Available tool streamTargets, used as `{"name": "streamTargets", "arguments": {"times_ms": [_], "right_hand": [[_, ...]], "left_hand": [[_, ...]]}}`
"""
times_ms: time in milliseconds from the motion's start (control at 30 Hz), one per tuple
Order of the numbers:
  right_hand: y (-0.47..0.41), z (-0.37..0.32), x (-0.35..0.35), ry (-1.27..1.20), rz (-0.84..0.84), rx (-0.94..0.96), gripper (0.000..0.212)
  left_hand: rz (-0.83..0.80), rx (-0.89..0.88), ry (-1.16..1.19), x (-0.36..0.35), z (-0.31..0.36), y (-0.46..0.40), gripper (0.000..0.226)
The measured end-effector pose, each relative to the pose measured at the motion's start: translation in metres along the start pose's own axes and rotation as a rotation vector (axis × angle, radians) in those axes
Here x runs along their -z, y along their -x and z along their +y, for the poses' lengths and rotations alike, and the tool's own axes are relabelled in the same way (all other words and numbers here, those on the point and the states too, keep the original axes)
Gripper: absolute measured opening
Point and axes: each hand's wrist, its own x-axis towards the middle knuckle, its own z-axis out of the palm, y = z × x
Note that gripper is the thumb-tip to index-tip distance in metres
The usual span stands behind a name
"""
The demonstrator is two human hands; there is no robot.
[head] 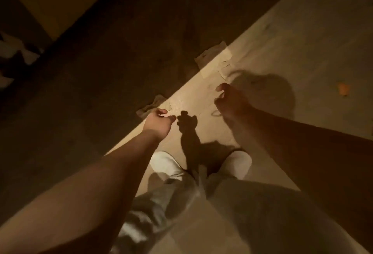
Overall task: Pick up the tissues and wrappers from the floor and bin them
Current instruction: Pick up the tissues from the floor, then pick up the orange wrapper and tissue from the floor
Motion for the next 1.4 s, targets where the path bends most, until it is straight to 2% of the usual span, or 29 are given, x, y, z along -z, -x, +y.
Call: {"name": "streamTargets", "arguments": {"times_ms": [100,300,367,500,567,633,733,833,900,1000,1133,1333,1400], "right_hand": [[-0.081,0.023,-0.04,0.101,-0.056,0.027,0.048],[-0.235,0.051,-0.101,0.473,0.092,0.19,0.06],[-0.267,0.052,-0.111,0.523,0.139,0.195,0.063],[-0.324,0.056,-0.126,0.683,0.15,0.18,0.064],[-0.332,0.055,-0.13,0.648,0.113,0.139,0.069],[-0.33,0.058,-0.13,0.571,0.21,0.157,0.056],[-0.313,0.065,-0.127,0.529,0.368,0.271,0.039],[-0.292,0.066,-0.119,0.367,0.246,0.187,0.035],[-0.272,0.07,-0.106,0.203,0.181,0.088,0.03],[-0.221,0.075,-0.075,0.017,0.13,-0.026,0.02],[-0.14,0.079,-0.029,-0.322,0.189,-0.178,0.014],[-0.004,0.104,0.075,-0.557,0.243,-0.391,0.024],[0.047,0.116,0.108,-0.646,0.24,-0.46,0.022]], "left_hand": [[0.083,-0.013,-0.053,-0.027,-0.02,-0.083,0.044],[0.354,0.099,-0.32,-0.068,-0.079,-0.225,0.067],[0.435,0.159,-0.377,-0.074,-0.091,-0.253,0.068],[0.456,0.207,-0.379,-0.084,-0.11,-0.299,0.072],[0.543,0.216,-0.36,-0.089,-0.116,-0.308,0.067],[0.608,0.172,-0.394,-0.089,-0.119,-0.303,0.054],[0.562,0.09,-0.369,-0.084,-0.122,-0.289,0.036],[0.376,0.052,-0.185,-0.081,-0.105,-0.267,0.011],[0.264,0.026,-0.157,-0.083,-0.089,-0.248,0.013],[0.189,-0.023,-0.135,-0.081,-0.055,-0.203,0.016],[0.058,-0.079,-0.152,-0.077,-0.007,-0.128,0.021],[-0.097,-0.228,-0.392,-0.072,0.076,0.023,0.019],[-0.136,-0.225,-0.435,-0.078,0.099,0.064,0.021]]}}
